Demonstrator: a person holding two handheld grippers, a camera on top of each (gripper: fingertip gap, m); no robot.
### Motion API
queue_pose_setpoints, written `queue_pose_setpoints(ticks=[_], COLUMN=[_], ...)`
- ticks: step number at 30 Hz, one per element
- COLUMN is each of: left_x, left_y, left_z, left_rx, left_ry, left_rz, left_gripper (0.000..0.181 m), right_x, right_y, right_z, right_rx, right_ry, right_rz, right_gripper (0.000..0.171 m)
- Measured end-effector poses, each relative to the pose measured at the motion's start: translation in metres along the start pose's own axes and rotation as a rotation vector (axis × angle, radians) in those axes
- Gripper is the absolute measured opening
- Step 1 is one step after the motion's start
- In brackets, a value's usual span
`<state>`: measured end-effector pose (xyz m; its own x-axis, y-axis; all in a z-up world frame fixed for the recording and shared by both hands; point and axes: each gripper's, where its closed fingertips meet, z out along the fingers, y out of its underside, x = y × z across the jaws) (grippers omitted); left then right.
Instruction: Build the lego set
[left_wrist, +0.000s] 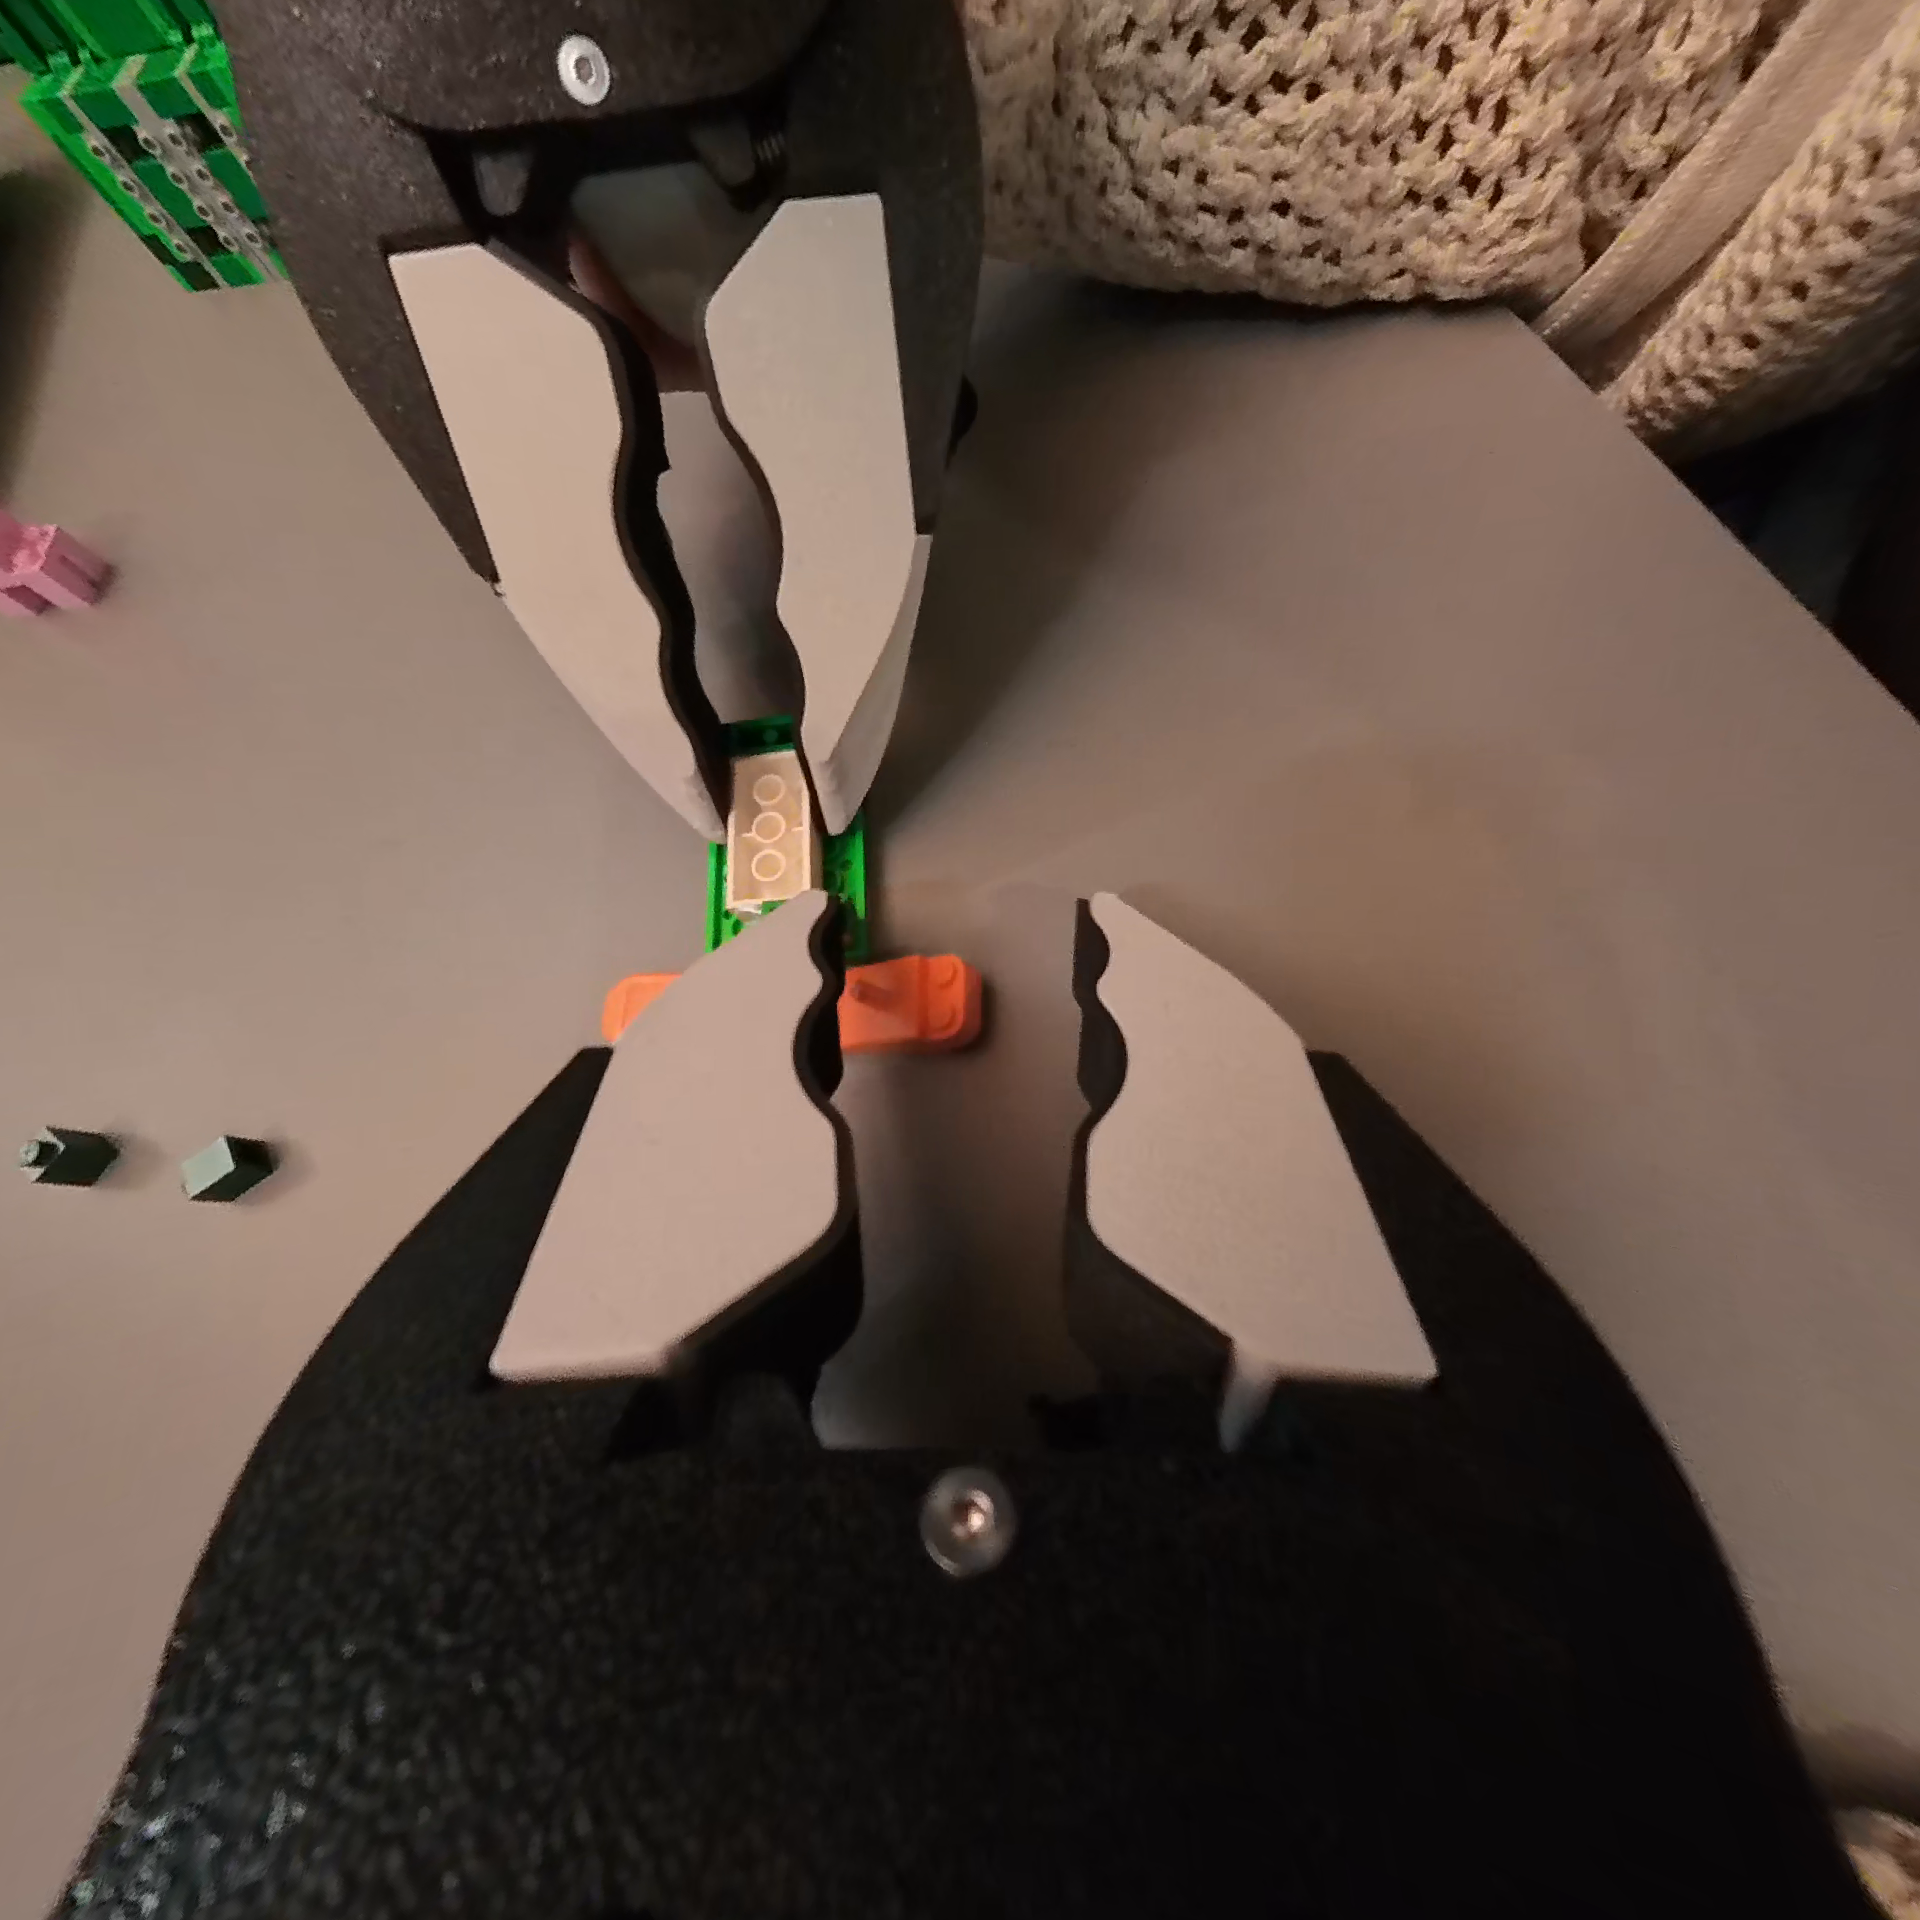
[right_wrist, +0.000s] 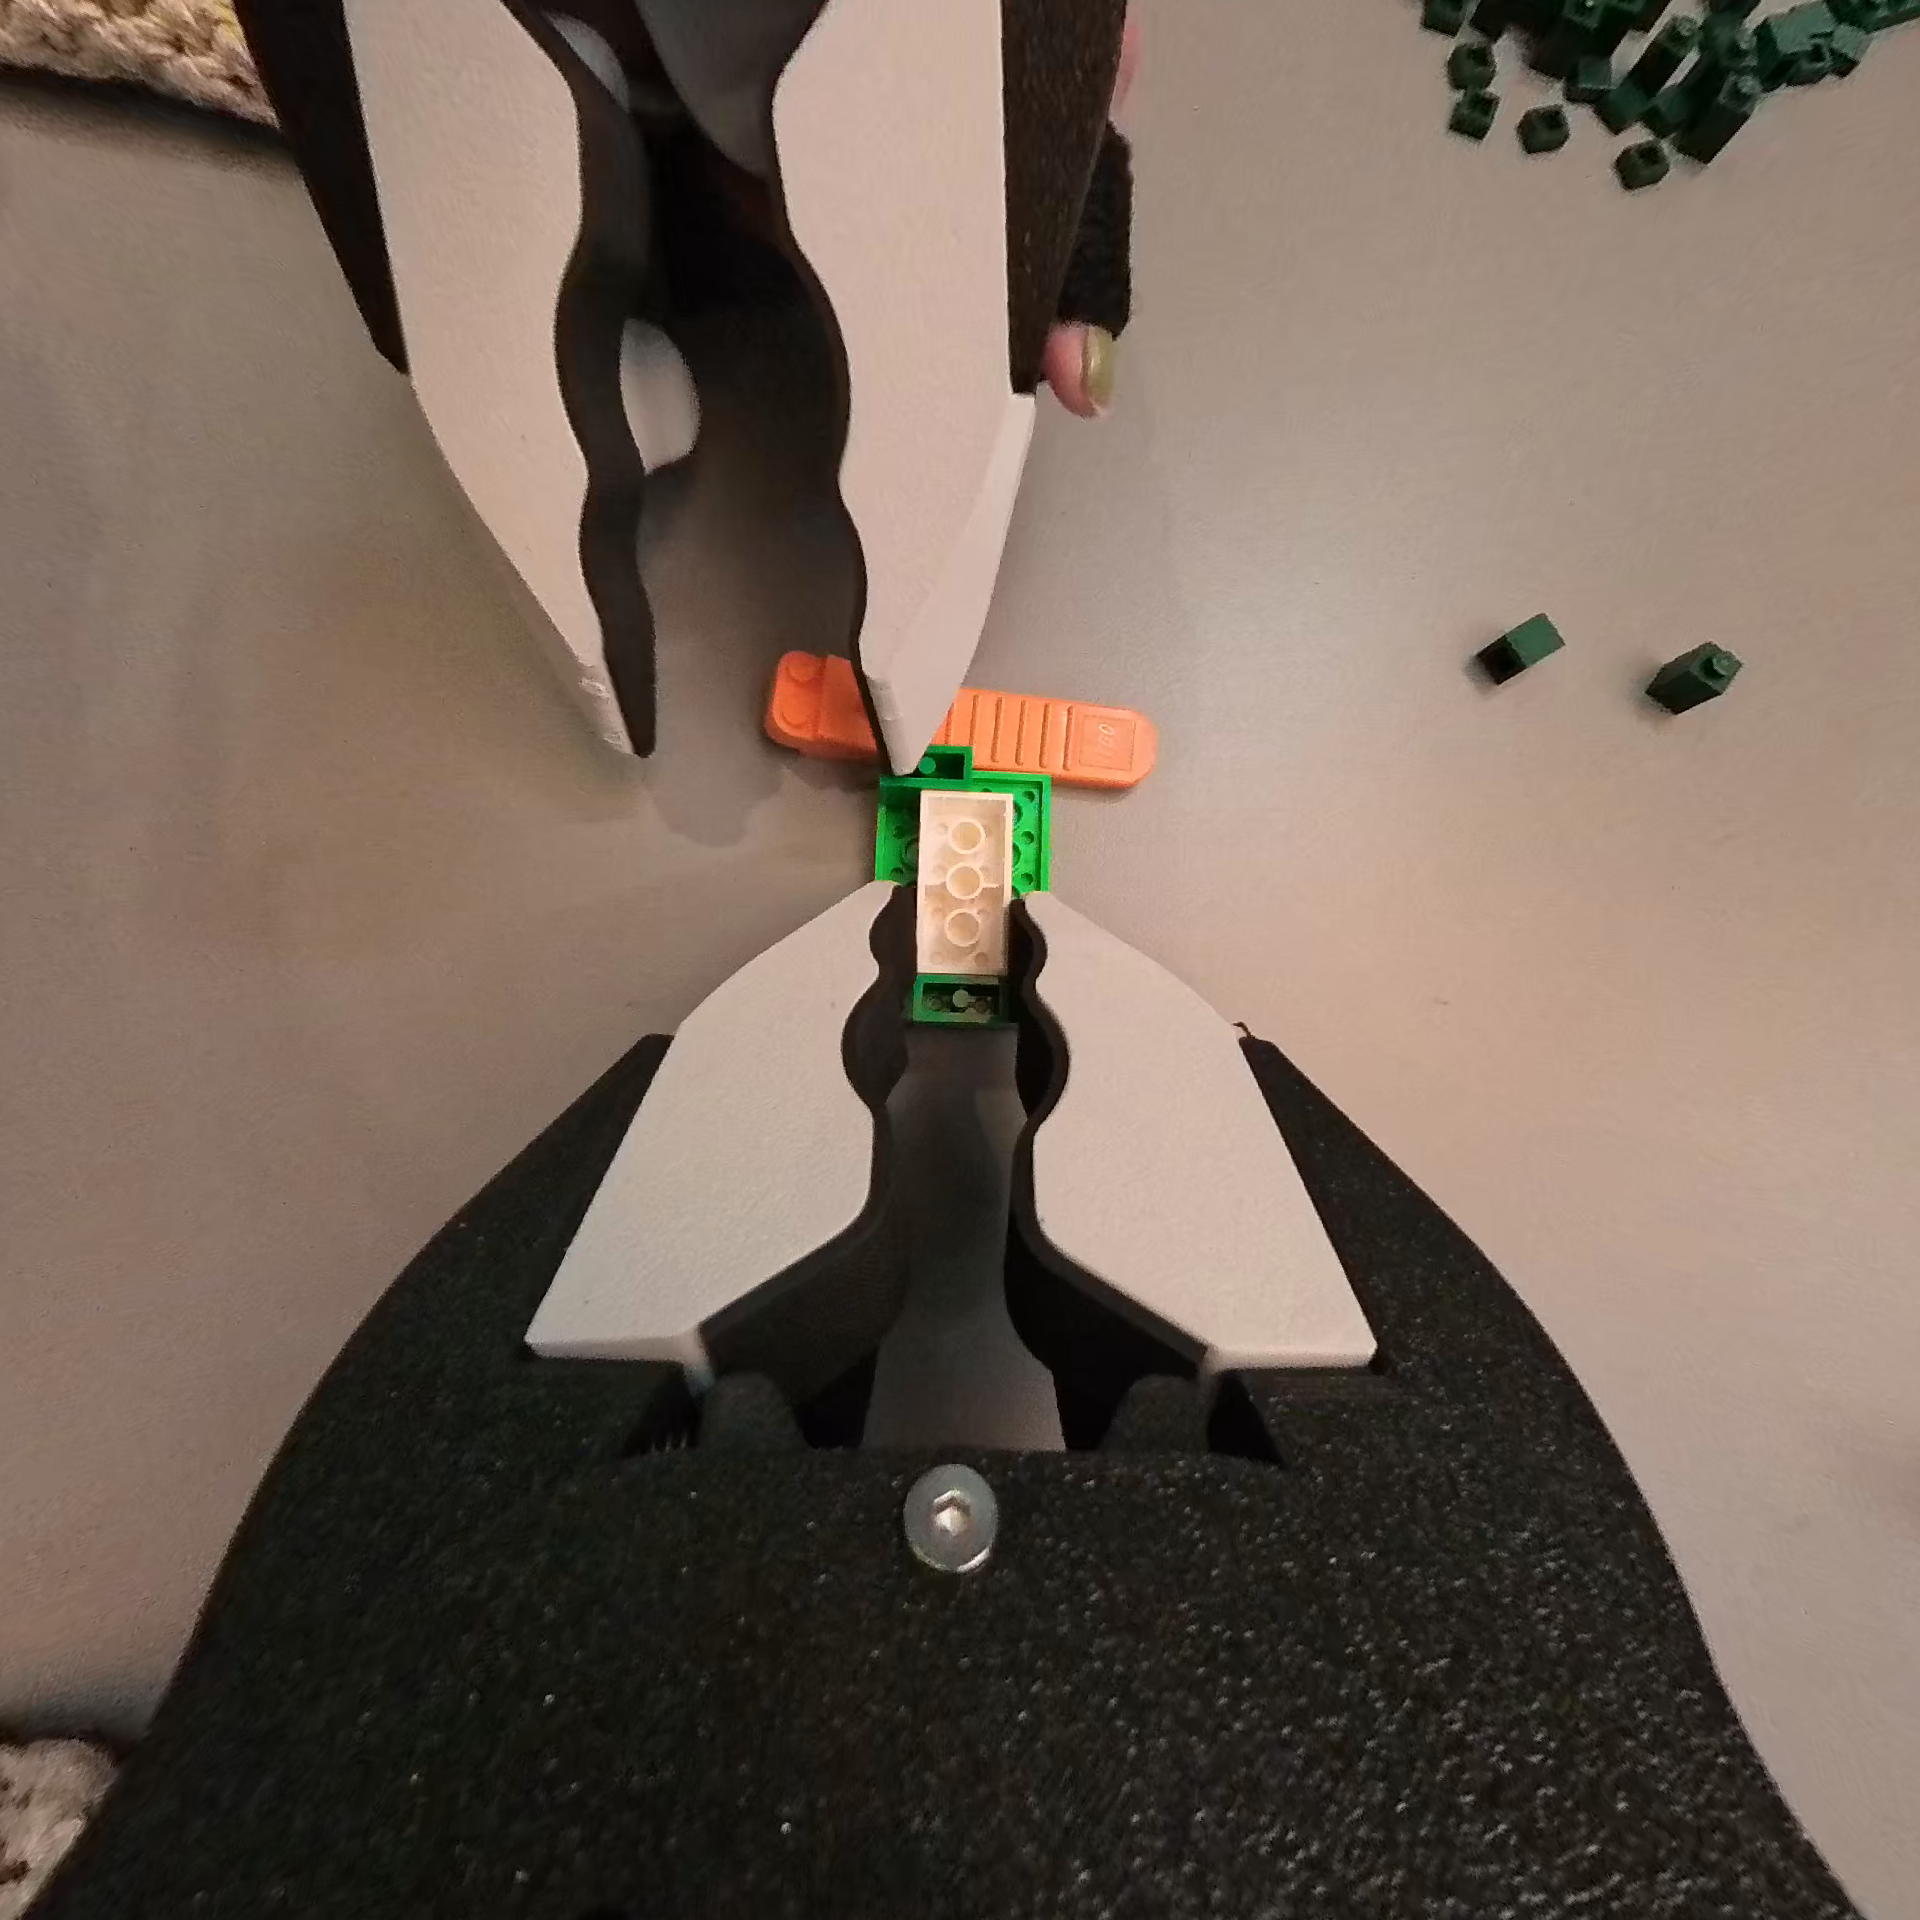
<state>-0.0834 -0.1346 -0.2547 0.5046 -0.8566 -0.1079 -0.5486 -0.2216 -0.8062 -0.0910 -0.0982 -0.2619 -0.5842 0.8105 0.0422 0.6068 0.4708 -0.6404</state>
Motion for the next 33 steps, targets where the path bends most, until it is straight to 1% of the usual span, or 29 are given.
queue_pose_setpoints(ticks=[3, 5, 9, 13, 19, 23, 27, 33], left_x=[-0.001, -0.003, -0.002, -0.002, -0.007, -0.012, -0.009, -0.009], left_y=[-0.001, -0.001, -0.011, -0.006, -0.008, -0.003, -0.001, 0.007], left_z=[0.0, 0.0, -0.004, -0.004, -0.011, -0.014, -0.013, -0.007], left_rx=[0.003, 0.007, 0.075, 0.047, 0.071, 0.045, 0.023, -0.069], left_ry=[0.003, -0.009, 0.024, 0.026, 0.002, -0.005, 0.027, -0.003], left_rz=[-0.01, -0.024, -0.074, -0.071, -0.087, -0.143, -0.18, -0.159], left_gripper=[0.041, 0.045, 0.045, 0.044, 0.044, 0.044, 0.042, 0.042], right_x=[0.0, 0.0, 0.001, 0.001, 0.001, 0.001, 0.001, 0.001], right_y=[0.0, 0.0, -0.001, -0.001, -0.001, -0.001, -0.001, -0.001], right_z=[0.0, 0.0, 0.0, 0.0, 0.0, 0.0, 0.0, 0.0], right_rx=[0.009, 0.018, 0.036, 0.038, 0.045, 0.051, 0.057, 0.059], right_ry=[-0.002, -0.004, -0.007, -0.005, 0.002, 0.006, 0.005, 0.012], right_rz=[0.004, 0.011, 0.027, 0.026, 0.031, 0.038, 0.042, 0.05], right_gripper=[0.017, 0.017, 0.017, 0.017, 0.017, 0.017, 0.017, 0.016])
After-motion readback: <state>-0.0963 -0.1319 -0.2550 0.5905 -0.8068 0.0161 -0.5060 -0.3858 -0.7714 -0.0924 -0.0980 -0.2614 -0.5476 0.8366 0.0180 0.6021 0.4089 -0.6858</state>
